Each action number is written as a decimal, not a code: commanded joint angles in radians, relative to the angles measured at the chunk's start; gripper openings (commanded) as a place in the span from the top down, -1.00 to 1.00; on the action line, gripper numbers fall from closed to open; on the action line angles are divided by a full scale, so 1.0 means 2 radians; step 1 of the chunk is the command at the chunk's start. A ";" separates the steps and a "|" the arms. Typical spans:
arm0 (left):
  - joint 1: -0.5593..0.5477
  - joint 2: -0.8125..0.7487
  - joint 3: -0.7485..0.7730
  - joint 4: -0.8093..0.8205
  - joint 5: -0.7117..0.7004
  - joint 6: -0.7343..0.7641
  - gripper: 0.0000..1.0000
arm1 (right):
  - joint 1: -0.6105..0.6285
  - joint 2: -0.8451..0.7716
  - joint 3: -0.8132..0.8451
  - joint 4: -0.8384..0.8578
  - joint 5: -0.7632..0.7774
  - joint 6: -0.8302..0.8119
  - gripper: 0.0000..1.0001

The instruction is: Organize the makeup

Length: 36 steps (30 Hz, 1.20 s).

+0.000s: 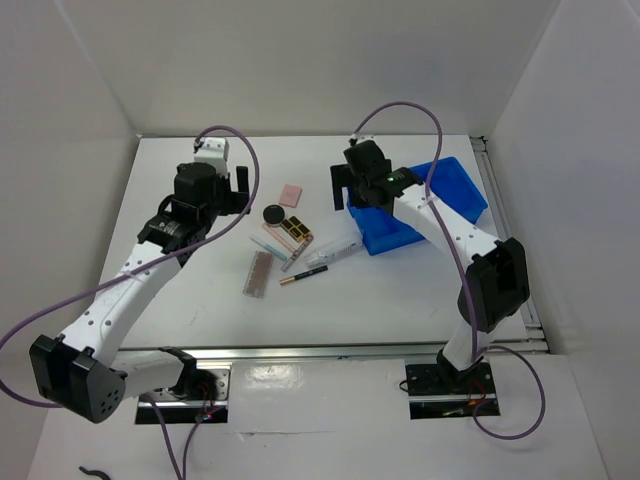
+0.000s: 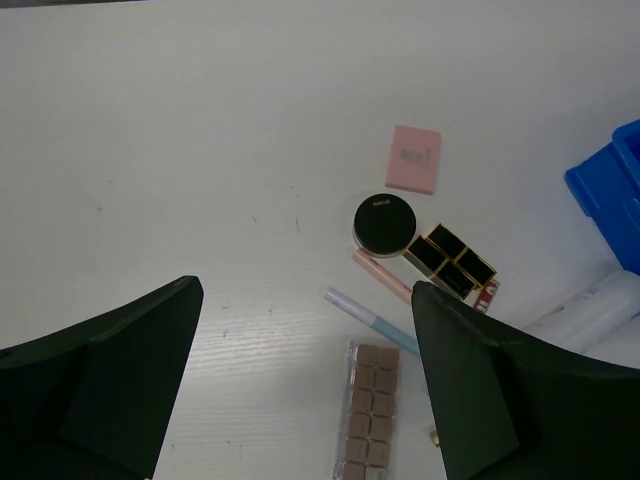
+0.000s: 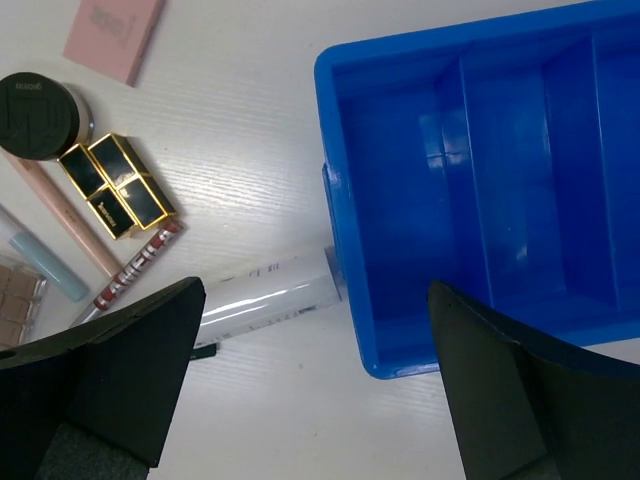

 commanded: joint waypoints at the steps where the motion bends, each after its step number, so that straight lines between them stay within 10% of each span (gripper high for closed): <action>1: -0.004 -0.008 0.000 0.008 -0.056 -0.032 -1.00 | 0.012 -0.002 0.027 0.012 0.047 0.025 -1.00; 12: -0.010 0.022 0.036 -0.055 0.010 -0.009 -1.00 | 0.024 -0.007 0.021 0.067 -0.088 0.039 -1.00; 21: -0.010 -0.001 0.020 -0.059 0.096 -0.006 -1.00 | 0.062 0.024 0.026 -0.009 -0.073 0.206 -1.00; 36: -0.020 -0.023 0.049 -0.099 -0.006 -0.075 -1.00 | 0.080 0.063 -0.052 -0.072 -0.048 0.470 -0.94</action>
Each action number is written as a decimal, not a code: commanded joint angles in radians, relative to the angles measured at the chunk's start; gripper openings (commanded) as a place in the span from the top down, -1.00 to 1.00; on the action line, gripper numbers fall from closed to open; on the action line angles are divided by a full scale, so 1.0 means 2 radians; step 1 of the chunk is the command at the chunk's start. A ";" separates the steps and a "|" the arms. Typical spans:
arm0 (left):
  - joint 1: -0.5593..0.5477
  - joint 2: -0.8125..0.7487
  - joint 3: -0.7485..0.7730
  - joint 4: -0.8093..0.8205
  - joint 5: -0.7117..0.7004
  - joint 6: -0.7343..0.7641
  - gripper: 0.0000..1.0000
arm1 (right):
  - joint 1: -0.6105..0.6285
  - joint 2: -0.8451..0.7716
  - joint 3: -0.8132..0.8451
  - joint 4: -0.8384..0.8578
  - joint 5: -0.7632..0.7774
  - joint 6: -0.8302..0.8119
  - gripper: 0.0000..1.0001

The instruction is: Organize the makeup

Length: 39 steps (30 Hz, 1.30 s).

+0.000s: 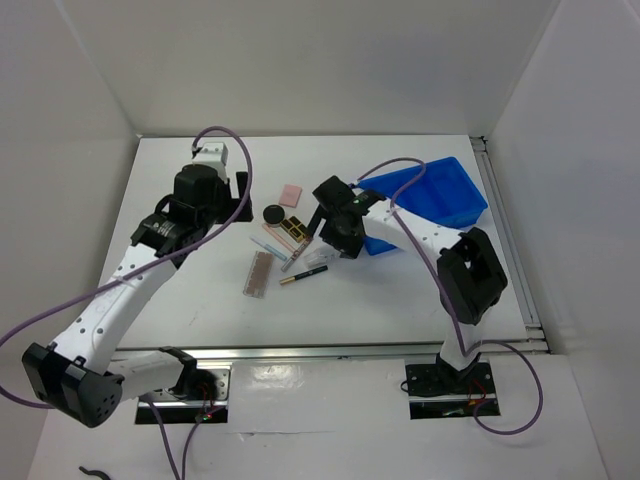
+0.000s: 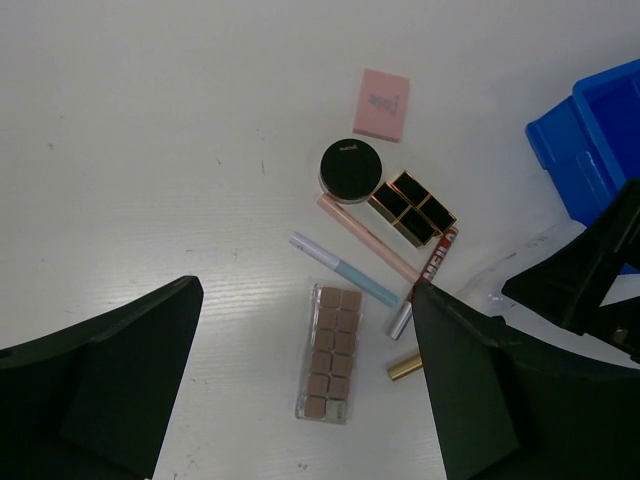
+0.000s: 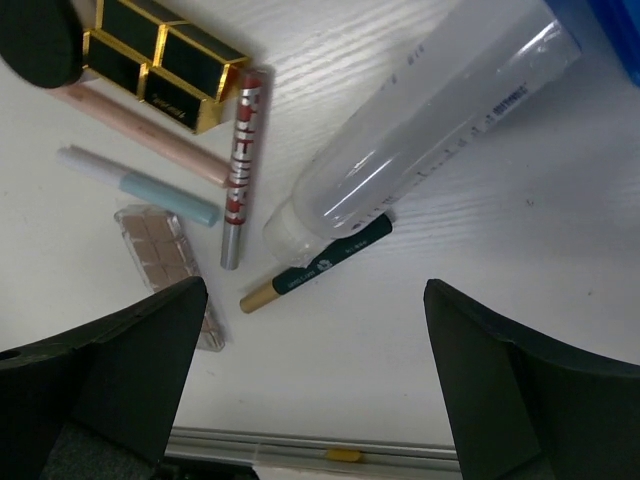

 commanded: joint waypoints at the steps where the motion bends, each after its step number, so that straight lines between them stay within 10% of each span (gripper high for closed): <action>1: -0.003 -0.013 0.018 -0.006 -0.018 -0.011 -1.00 | 0.000 0.025 -0.010 -0.016 0.009 0.079 -0.94; 13: -0.013 -0.022 0.003 -0.001 -0.018 -0.005 -1.00 | -0.020 0.088 0.024 -0.025 0.025 0.118 -0.91; 31: -0.013 -0.022 0.003 -0.001 -0.018 0.004 -1.00 | -0.018 0.120 0.039 0.001 0.058 0.122 -0.14; 39: -0.013 -0.028 0.003 -0.001 -0.022 -0.001 -1.00 | 0.020 0.076 0.080 0.047 0.113 -0.003 0.16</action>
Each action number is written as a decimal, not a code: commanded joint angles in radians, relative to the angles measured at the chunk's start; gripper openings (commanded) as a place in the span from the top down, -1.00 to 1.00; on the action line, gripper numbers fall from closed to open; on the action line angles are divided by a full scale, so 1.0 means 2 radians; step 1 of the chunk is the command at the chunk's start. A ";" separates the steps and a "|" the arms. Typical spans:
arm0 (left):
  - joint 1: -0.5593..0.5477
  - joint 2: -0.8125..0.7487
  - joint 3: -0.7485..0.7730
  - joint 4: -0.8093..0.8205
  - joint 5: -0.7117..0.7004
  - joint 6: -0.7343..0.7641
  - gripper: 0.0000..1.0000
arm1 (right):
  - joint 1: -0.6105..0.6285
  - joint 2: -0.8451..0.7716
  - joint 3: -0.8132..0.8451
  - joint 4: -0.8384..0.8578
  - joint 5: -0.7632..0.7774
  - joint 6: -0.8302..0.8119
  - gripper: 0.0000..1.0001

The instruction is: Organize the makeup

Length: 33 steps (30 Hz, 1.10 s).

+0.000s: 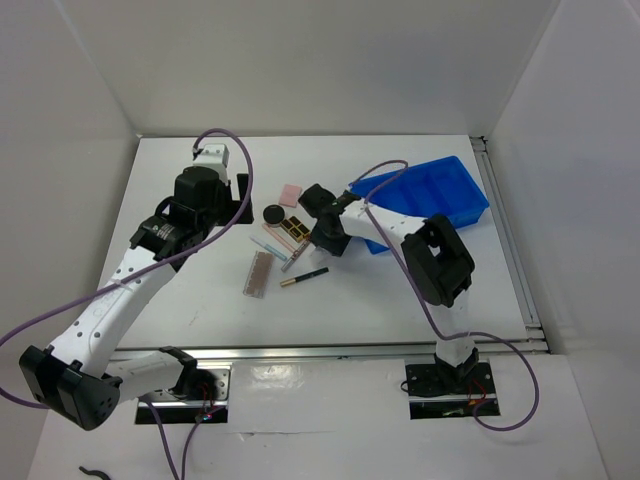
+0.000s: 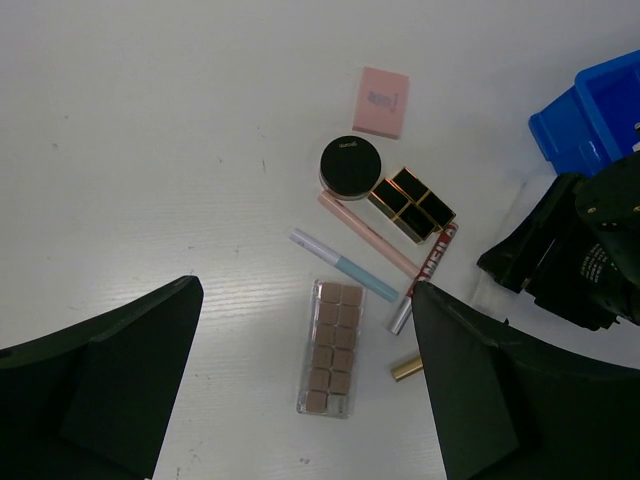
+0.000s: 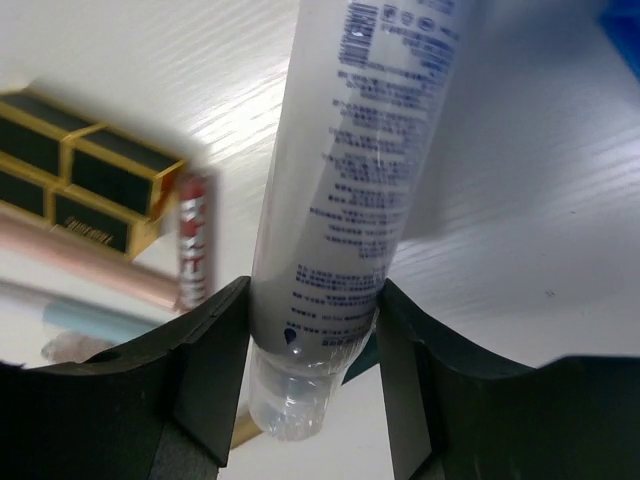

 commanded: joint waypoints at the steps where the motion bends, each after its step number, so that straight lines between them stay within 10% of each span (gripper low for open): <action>1: -0.002 -0.018 0.008 0.008 -0.008 -0.002 -1.00 | 0.021 -0.045 0.046 0.054 0.034 -0.089 0.21; 16: -0.002 -0.022 0.013 0.003 -0.013 0.003 -1.00 | -0.053 -0.104 0.191 0.064 0.071 -0.364 0.32; 33: -0.002 -0.007 0.018 0.003 -0.018 0.003 -1.00 | -0.220 -0.165 0.166 0.082 0.013 -0.368 0.40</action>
